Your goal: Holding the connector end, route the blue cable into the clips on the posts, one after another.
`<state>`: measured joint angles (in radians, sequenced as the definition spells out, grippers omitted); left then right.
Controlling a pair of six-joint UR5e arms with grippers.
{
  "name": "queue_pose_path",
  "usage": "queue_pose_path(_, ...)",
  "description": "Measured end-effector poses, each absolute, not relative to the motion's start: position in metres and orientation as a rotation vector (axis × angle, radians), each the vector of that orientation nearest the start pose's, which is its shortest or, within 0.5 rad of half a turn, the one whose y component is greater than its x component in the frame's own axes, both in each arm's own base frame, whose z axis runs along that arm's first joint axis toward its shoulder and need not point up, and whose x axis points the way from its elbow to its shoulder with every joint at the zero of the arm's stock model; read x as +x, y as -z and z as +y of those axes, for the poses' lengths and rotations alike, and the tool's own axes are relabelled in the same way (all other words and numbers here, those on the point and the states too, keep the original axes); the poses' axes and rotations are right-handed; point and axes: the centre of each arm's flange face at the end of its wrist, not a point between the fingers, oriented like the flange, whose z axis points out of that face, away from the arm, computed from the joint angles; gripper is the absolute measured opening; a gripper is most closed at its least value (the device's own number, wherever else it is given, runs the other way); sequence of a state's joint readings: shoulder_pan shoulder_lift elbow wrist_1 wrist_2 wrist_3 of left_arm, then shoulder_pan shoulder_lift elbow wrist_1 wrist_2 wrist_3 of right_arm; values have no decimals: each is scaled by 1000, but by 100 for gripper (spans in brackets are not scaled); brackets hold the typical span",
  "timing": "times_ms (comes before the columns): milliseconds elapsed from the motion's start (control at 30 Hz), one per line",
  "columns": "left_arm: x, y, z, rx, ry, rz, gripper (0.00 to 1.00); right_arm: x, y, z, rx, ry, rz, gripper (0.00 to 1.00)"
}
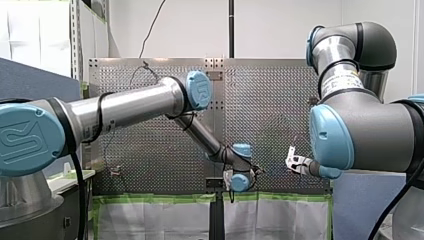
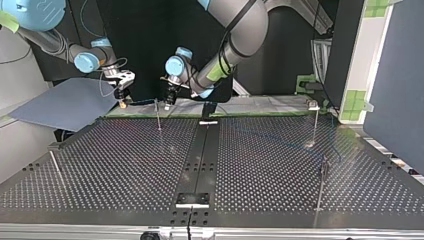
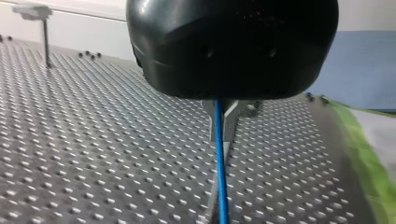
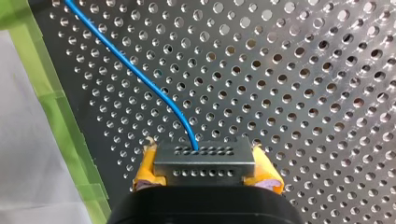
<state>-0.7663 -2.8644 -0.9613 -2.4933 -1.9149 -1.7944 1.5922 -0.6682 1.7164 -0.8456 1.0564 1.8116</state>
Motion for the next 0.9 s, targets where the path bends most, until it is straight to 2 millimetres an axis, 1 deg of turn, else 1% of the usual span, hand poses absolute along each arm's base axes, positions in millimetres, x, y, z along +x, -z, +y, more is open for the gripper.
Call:
queue_pose_path(67,511,79,-628,171,477,1633,0,194,29,-591,-2176,2216,1776,0)
queue_pose_path(167,512,83,-628,174,466,1647,0,194,29,-591,-2177,2216,1778,0)
queue_pose_path(600,519,80,-629,163,492,1650,0,191,28,-593,-2172,2226,1778,0)
queue_pose_path(900,520,75,-630,163,501,1642,0,195,21,-604,-2176,2257,1754,0)
